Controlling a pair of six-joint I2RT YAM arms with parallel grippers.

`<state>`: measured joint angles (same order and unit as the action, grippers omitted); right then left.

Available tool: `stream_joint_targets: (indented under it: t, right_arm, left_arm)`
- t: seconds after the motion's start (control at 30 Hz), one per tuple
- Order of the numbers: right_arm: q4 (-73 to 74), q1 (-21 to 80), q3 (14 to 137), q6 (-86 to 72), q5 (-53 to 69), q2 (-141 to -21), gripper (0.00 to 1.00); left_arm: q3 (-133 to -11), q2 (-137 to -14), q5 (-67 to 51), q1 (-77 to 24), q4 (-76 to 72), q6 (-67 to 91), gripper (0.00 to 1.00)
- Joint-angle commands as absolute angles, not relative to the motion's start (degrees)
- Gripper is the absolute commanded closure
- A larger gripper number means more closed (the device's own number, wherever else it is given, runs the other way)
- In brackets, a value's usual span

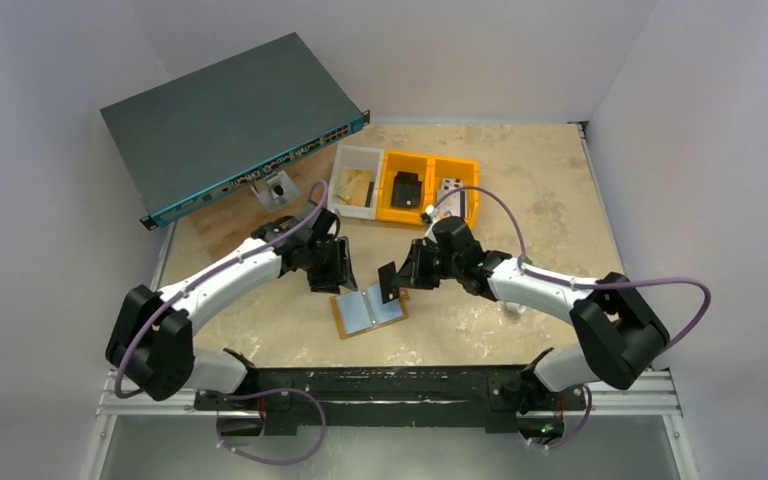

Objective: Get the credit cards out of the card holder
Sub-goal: Place the credit card in the storage box.

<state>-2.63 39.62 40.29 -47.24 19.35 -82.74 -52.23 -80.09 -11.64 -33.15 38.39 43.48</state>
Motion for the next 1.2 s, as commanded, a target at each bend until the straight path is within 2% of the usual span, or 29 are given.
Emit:
stream_joint_targets:
  t: [0.0,0.1,0.23,0.53,0.8,1.0,1.1,1.17]
  right_arm:
    - [-1.59,36.85,43.49,-46.65,16.93,-79.59,1.0]
    - [-0.88,33.14,45.45,-46.59,16.4,-78.91,1.0]
    - [-0.6,28.57,50.28,-46.11,16.76,-80.21,1.0]
    - [5.56,21.81,68.7,-43.04,13.66,-94.46,1.0]
    - [9.37,21.1,83.33,-41.35,13.92,-109.22,1.0]
    - [12.08,21.16,89.88,-40.65,13.07,-116.29,0.99]
    - [12.57,21.1,91.01,-40.39,11.77,-117.3,0.87]
    - [13.13,21.13,91.78,-40.05,11.05,-117.6,0.76]
  left_arm:
    - [-55.42,-75.06,-10.37,-33.11,41.03,40.8,0.46]
    - [-55.96,-72.46,-9.63,-33.06,42.13,39.93,0.28]
    - [-56.03,-69.85,-9.33,-33.05,42.44,39.02,0.16]
    - [-56.41,-67.51,-9.78,-33.05,43.12,37.27,0.13]
    - [-55.0,-65.19,-10.09,-33.05,43.34,36.43,0.13]
    - [-53.43,-63.45,-10.39,-33.12,42.74,37.05,0.12]
    - [-52.92,-63.18,-10.46,-33.05,42.75,37.09,0.12]
    - [-52.64,-63.12,-10.55,-33.08,42.69,37.09,0.12]
